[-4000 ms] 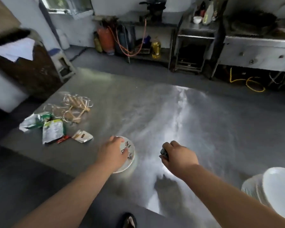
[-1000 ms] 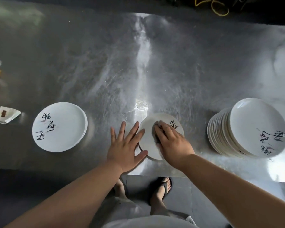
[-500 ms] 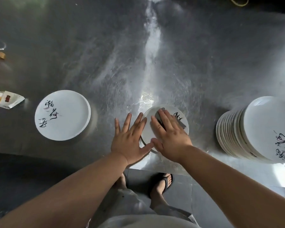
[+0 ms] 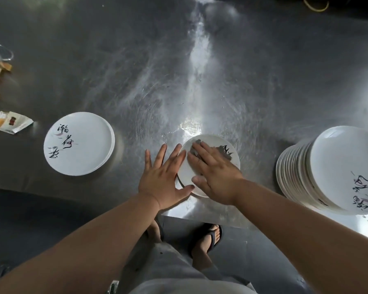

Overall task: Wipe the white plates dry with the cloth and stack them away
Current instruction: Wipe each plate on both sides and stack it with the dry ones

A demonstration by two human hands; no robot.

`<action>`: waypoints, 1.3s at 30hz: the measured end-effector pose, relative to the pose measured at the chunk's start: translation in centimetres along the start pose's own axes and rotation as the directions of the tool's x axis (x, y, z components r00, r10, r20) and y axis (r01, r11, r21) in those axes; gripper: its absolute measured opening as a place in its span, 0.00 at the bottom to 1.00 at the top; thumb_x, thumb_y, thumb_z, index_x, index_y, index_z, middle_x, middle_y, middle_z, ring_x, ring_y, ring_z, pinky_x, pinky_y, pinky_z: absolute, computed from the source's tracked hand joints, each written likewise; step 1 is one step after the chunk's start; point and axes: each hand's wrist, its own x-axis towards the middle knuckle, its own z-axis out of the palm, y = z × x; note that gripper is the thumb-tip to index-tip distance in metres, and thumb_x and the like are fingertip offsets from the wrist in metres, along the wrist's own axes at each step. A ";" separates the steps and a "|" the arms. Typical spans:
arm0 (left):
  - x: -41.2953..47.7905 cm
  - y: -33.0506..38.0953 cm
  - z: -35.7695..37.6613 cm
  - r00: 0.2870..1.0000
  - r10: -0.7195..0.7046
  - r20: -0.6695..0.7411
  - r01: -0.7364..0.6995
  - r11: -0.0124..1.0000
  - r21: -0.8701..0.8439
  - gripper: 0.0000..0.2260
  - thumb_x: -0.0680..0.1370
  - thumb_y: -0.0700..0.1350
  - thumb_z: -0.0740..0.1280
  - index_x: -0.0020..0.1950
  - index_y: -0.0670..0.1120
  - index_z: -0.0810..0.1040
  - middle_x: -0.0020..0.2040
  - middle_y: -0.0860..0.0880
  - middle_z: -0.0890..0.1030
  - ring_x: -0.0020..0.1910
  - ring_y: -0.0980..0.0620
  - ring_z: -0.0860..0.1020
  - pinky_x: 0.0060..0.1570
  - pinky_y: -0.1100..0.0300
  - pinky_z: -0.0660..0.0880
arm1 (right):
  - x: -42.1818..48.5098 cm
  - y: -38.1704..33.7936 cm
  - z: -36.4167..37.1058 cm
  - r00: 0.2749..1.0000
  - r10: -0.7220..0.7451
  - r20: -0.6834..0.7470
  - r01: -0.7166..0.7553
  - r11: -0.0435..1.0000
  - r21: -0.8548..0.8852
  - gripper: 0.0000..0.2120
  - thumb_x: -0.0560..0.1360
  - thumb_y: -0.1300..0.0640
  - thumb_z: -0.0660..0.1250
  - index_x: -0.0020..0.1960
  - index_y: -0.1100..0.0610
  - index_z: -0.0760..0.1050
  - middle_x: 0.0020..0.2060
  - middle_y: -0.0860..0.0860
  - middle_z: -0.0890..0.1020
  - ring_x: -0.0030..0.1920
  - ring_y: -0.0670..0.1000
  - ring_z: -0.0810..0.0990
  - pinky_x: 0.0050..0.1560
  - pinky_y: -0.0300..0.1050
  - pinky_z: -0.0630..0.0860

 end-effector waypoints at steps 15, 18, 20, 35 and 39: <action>0.1 -0.1 0.8 0.998 -0.018 -0.066 0.015 0.999 -0.051 0.46 0.74 0.78 0.51 0.85 0.57 0.41 0.84 0.59 0.37 0.83 0.48 0.33 0.79 0.33 0.37 | -4.4 -1.0 1.2 0.991 -0.066 0.119 0.076 0.993 -0.087 0.42 0.81 0.28 0.40 0.85 0.52 0.39 0.83 0.53 0.32 0.81 0.54 0.27 0.81 0.54 0.34; 0.2 -0.1 0.9 0.996 -0.015 -0.085 0.011 0.998 -0.058 0.45 0.75 0.77 0.51 0.85 0.56 0.43 0.85 0.57 0.40 0.84 0.48 0.36 0.79 0.33 0.38 | -5.4 -0.5 1.5 0.989 -0.097 0.115 0.110 0.988 -0.109 0.41 0.80 0.27 0.36 0.86 0.50 0.42 0.83 0.52 0.36 0.82 0.55 0.31 0.80 0.55 0.34; 0.4 -0.2 0.9 0.996 -0.029 -0.089 0.024 0.998 -0.052 0.44 0.76 0.75 0.49 0.85 0.55 0.40 0.85 0.56 0.39 0.84 0.48 0.36 0.79 0.35 0.38 | -4.1 0.9 0.7 0.996 0.002 0.090 0.013 0.987 -0.163 0.40 0.81 0.28 0.36 0.85 0.50 0.38 0.83 0.53 0.33 0.81 0.56 0.28 0.82 0.57 0.36; 0.4 -0.2 1.2 0.992 -0.032 -0.120 0.023 0.997 -0.075 0.42 0.77 0.70 0.53 0.85 0.53 0.44 0.86 0.55 0.42 0.84 0.49 0.37 0.80 0.36 0.37 | -5.1 2.1 -0.1 0.977 0.215 0.006 -0.210 0.959 -0.189 0.41 0.79 0.30 0.37 0.86 0.52 0.44 0.85 0.54 0.40 0.82 0.54 0.31 0.80 0.54 0.31; 0.3 -0.2 1.3 0.990 -0.033 -0.136 0.022 0.996 -0.084 0.42 0.76 0.69 0.54 0.85 0.53 0.46 0.86 0.56 0.43 0.84 0.49 0.38 0.80 0.36 0.38 | -6.5 -0.4 1.1 0.988 0.145 0.048 -0.140 0.986 -0.092 0.42 0.80 0.29 0.41 0.86 0.54 0.46 0.85 0.55 0.42 0.83 0.56 0.34 0.83 0.58 0.40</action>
